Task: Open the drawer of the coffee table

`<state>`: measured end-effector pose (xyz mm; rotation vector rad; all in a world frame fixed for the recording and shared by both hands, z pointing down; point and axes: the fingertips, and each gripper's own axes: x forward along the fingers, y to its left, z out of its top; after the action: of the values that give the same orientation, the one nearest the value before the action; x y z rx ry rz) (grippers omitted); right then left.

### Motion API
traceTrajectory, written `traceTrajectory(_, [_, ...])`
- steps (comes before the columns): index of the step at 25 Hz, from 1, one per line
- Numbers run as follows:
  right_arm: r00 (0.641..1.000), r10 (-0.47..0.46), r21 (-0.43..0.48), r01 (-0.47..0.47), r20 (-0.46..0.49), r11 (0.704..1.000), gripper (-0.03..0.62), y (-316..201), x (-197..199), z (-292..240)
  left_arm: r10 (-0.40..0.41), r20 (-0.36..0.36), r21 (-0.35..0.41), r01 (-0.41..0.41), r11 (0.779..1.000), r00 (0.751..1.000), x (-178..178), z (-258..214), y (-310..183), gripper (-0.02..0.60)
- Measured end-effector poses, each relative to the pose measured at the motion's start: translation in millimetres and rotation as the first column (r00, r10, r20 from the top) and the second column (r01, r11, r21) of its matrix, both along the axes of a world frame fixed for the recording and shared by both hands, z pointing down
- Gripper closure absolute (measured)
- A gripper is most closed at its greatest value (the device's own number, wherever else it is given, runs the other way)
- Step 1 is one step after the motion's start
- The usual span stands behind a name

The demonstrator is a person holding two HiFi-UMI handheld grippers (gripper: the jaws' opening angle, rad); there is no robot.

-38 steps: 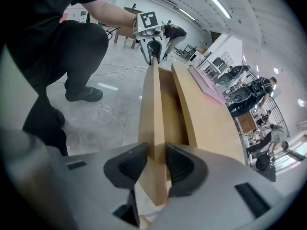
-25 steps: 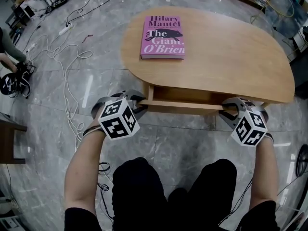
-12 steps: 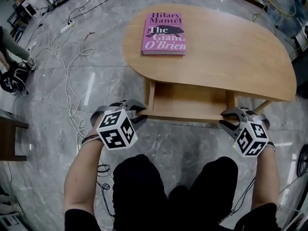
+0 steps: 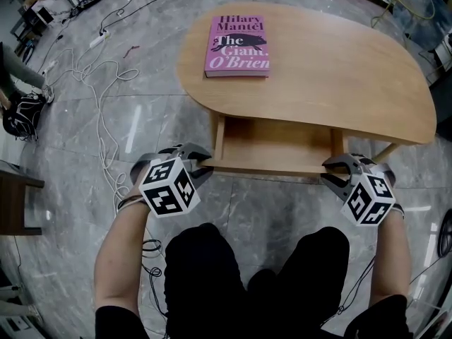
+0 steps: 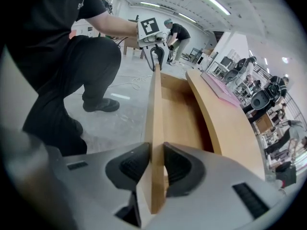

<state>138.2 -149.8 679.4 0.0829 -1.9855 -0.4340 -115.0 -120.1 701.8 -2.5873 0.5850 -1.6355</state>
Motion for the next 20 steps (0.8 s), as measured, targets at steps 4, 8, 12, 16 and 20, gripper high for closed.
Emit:
traceTrajectory(4, [1.000, -0.014, -0.032, 0.014, 0.006, 0.999, 0.502, -1.5, 0.3, -5.3, 0.003, -0.014, -0.014, -0.003, 1.000, 1.000, 1.1, -6.5, -1.5, 0.472])
traceTrajectory(8, [1.000, -0.013, -0.010, 0.013, -0.005, 1.000, 0.500, -1.5, 0.6, -6.2, -0.005, -0.001, -0.004, 0.005, 1.000, 1.000, 1.3, -7.7, -1.4, 0.471])
traceTrajectory(12, [1.000, -0.013, -0.012, 0.013, -0.011, 1.000, 0.500, 0.5, 0.1, -2.6, -0.003, 0.009, -0.009, 0.003, 1.000, 1.000, 0.6, -3.5, 0.3, 0.469])
traceTrajectory(16, [1.000, -0.015, -0.022, 0.015, -0.016, 1.000, 0.505, 7.0, -1.6, 3.6, 0.011, 0.016, -0.030, -0.011, 0.999, 1.000, -0.5, 4.6, 5.9, 0.476])
traceTrajectory(20, [0.999, -0.036, -0.049, 0.035, -0.019, 0.998, 0.505, 22.1, -2.3, -0.3, 0.044, 0.030, -0.047, -0.043, 0.998, 0.999, -1.2, 0.9, 18.1, 0.479])
